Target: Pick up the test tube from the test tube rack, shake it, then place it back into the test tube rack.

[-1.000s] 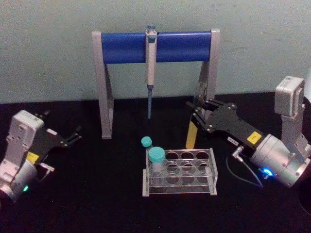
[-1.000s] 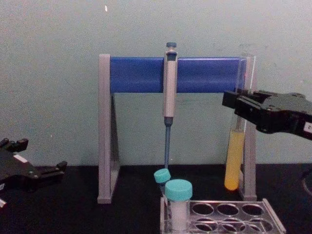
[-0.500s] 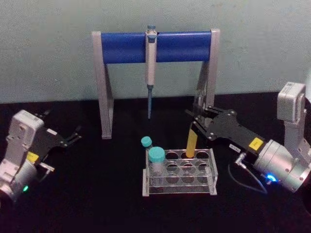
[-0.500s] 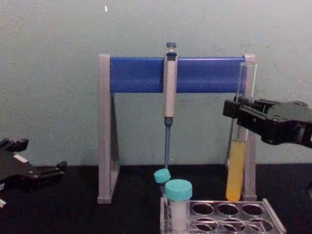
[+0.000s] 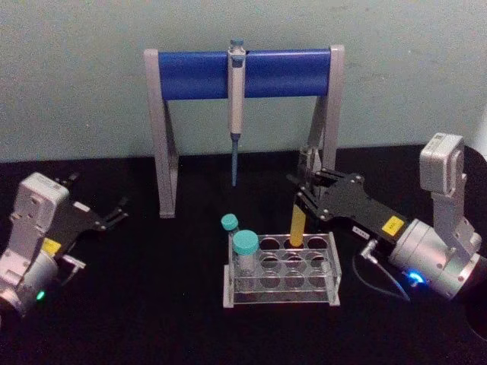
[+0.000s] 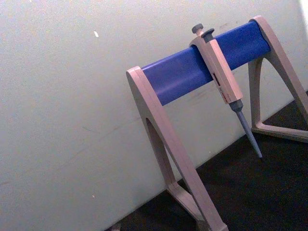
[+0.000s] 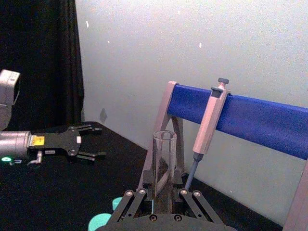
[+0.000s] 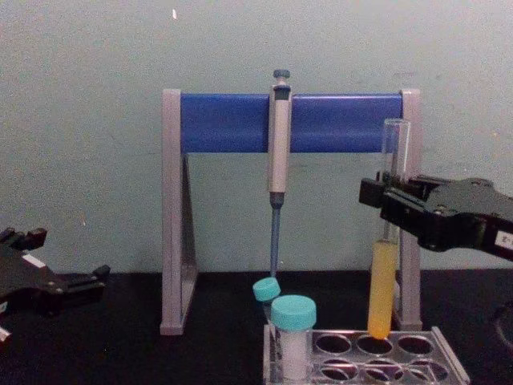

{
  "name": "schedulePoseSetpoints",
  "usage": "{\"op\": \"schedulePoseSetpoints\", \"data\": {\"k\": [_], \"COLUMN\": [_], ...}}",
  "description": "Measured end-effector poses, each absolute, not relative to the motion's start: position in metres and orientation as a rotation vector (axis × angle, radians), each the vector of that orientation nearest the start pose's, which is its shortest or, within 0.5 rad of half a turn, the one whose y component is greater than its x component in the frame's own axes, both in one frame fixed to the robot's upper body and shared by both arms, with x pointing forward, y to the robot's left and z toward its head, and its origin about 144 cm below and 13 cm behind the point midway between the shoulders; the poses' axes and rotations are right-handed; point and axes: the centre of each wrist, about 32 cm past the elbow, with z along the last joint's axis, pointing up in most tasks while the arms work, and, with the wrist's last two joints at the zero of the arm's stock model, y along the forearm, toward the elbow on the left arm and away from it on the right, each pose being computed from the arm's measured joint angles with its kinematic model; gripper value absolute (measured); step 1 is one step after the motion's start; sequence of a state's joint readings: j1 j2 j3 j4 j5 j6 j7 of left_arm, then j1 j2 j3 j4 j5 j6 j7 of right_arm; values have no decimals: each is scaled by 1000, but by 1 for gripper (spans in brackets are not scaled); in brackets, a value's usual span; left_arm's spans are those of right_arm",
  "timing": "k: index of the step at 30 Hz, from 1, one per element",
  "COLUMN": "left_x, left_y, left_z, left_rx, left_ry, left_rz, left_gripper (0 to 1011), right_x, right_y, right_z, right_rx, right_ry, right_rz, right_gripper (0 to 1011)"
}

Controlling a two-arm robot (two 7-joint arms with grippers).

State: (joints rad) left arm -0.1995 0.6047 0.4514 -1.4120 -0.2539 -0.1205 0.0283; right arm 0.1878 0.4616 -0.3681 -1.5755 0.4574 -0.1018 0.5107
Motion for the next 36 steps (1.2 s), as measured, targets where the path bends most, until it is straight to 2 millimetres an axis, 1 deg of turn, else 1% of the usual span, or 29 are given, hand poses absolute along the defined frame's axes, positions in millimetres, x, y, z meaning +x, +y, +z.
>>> {"op": "schedulePoseSetpoints", "data": {"k": [15, 36], "left_x": [489, 489], "left_y": [310, 310], "left_z": [1140, 1140], "left_rx": [304, 304], "left_ry": [-285, -285], "left_rz": [1248, 1248], "left_gripper": [1010, 1010], "right_x": [503, 499], "right_y": [-249, -253], "right_z": [1180, 1175], "right_rx": [48, 41], "right_ry": [-116, -88], "right_rz": [-735, -746], "right_gripper": [224, 224]}}
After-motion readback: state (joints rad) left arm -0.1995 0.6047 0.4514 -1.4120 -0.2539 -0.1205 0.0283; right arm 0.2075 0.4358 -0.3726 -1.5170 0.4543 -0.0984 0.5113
